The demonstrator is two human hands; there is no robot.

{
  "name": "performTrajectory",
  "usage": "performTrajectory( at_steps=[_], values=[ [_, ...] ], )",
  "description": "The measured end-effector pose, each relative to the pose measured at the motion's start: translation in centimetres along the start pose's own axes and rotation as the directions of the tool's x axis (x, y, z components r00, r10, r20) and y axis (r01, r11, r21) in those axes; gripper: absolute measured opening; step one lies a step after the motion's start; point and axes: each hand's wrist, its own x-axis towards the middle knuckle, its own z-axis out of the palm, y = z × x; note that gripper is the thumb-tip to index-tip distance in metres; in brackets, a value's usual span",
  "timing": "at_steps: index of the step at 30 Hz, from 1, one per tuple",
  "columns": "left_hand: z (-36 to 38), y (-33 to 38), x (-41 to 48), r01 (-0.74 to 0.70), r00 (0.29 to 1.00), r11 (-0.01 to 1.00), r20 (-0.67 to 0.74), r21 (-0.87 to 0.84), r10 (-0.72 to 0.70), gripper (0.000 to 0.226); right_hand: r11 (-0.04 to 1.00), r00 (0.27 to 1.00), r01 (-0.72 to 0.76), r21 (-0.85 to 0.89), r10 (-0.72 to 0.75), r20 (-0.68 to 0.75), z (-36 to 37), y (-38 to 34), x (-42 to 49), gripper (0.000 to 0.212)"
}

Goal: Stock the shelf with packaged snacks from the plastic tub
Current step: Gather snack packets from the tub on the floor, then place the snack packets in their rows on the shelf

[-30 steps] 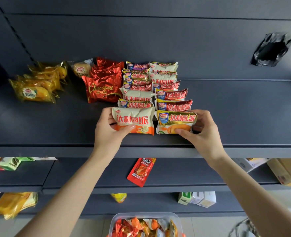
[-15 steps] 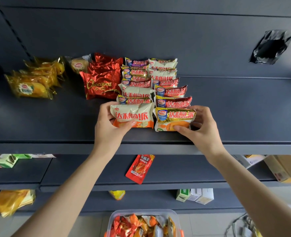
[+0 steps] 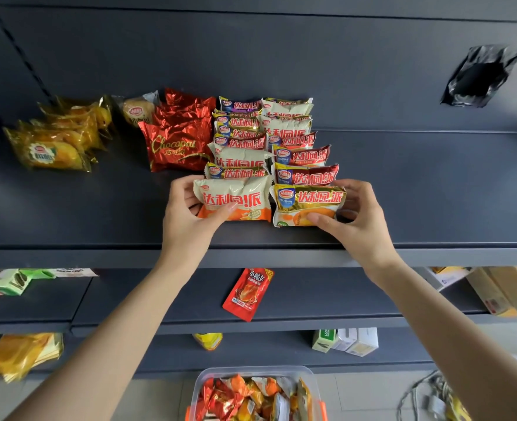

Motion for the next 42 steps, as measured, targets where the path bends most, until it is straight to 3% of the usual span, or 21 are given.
performTrajectory(
  at_steps=[6, 9, 12, 17, 22, 27, 31, 36, 42],
  values=[
    [-0.8, 0.2, -0.7, 0.058, 0.998, 0.995, 0.014, 0.079, -0.059, 0.060, 0.999, 0.998, -0.047, -0.008, 0.047, 0.034, -0.5, -0.6, -0.2, 0.067],
    [-1.8, 1.0, -1.8, 0.131, 0.991, 0.967, -0.005, 0.220, -0.133, 0.078, 0.991, 0.990, -0.129, -0.048, 0.131, 0.055, -1.2, -0.7, -1.1, 0.079],
    [-2.8, 2.3, -3.5, 0.149, 0.987, 0.912, -0.002, 0.381, -0.160, 0.083, 0.969, 0.982, -0.150, -0.199, 0.169, 0.084, -2.1, -0.7, -3.0, 0.083],
    [-4.1, 2.9, -7.1, 0.051, 0.990, 0.786, 0.071, 0.616, -0.119, 0.084, 0.826, 0.979, 0.022, -0.564, 0.096, 0.178, -3.4, -0.8, -6.8, 0.082],
    [-4.3, 1.5, -12.3, -0.061, 0.995, 0.646, 0.098, 0.761, -0.021, 0.079, 0.675, 0.948, 0.175, -0.717, 0.081, 0.308, -3.1, -0.4, -10.9, 0.087],
    [-2.4, -1.8, -18.7, -0.086, 0.979, 0.526, 0.171, 0.846, -0.114, 0.080, 0.538, 0.878, 0.321, -0.779, 0.140, 0.458, -2.7, 2.5, -16.3, 0.087],
    [-1.5, -4.9, -24.0, -0.116, 0.937, 0.414, 0.237, 0.903, -0.256, 0.086, 0.455, 0.767, 0.426, -0.781, 0.276, 0.579, -2.7, 5.4, -20.2, 0.090],
    [-1.7, -8.4, -28.6, -0.170, 0.877, 0.319, 0.291, 0.932, -0.383, 0.085, 0.443, 0.665, 0.451, -0.775, 0.412, 0.623, -2.2, 8.6, -23.6, 0.092],
    [-2.5, -12.1, -30.3, -0.115, 0.824, 0.301, 0.260, 0.947, -0.504, 0.086, 0.482, 0.608, 0.395, -0.782, 0.502, 0.616, 0.3, 12.6, -24.9, 0.092]
  ],
)
